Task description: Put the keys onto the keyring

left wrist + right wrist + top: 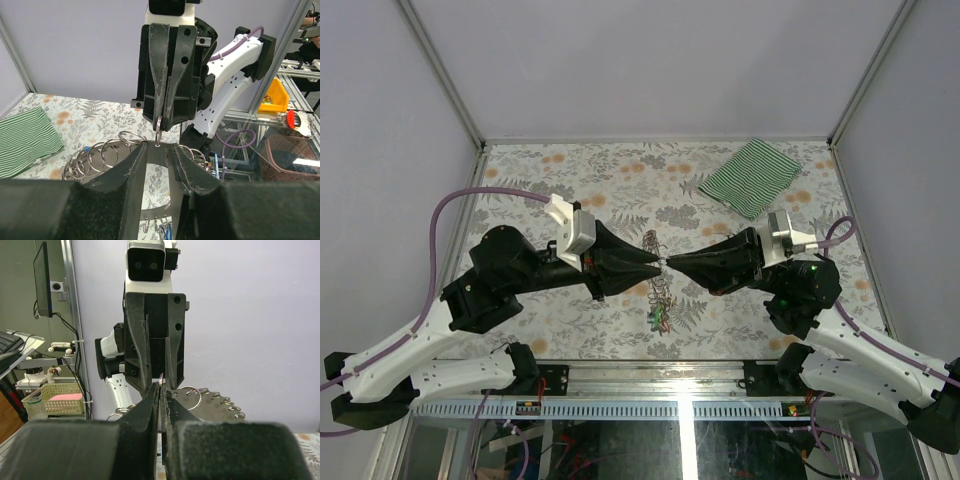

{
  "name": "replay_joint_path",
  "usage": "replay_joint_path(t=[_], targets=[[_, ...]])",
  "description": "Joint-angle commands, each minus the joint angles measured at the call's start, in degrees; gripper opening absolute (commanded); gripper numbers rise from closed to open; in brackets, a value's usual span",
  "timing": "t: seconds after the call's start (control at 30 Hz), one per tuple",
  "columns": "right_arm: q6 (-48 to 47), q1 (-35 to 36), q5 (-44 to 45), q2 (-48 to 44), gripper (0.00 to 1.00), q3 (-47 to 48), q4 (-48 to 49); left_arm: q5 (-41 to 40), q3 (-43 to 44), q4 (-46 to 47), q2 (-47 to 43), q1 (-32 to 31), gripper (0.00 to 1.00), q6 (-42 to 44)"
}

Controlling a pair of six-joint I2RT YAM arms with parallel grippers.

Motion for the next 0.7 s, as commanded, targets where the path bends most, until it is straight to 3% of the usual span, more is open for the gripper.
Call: replay_joint_path(t=[0.0, 0.43, 0.67], targets=[[-0.67, 0.23, 1.12, -0.11, 0.00, 1.45, 3.97, 1.16, 0.90, 4.76, 0.02, -0.20, 0.24, -0.58], [-0.95, 0.24, 0.01, 0.14, 0.00, 1.64, 2.74, 1.43, 1.10, 5.00, 0.45, -0.19, 0.19, -0.51], [-1.48, 0.28, -0.69, 0.30, 0.00, 1.57, 1.63, 1.58, 1.36, 4.99, 0.72, -0.15, 0.09, -0.62]])
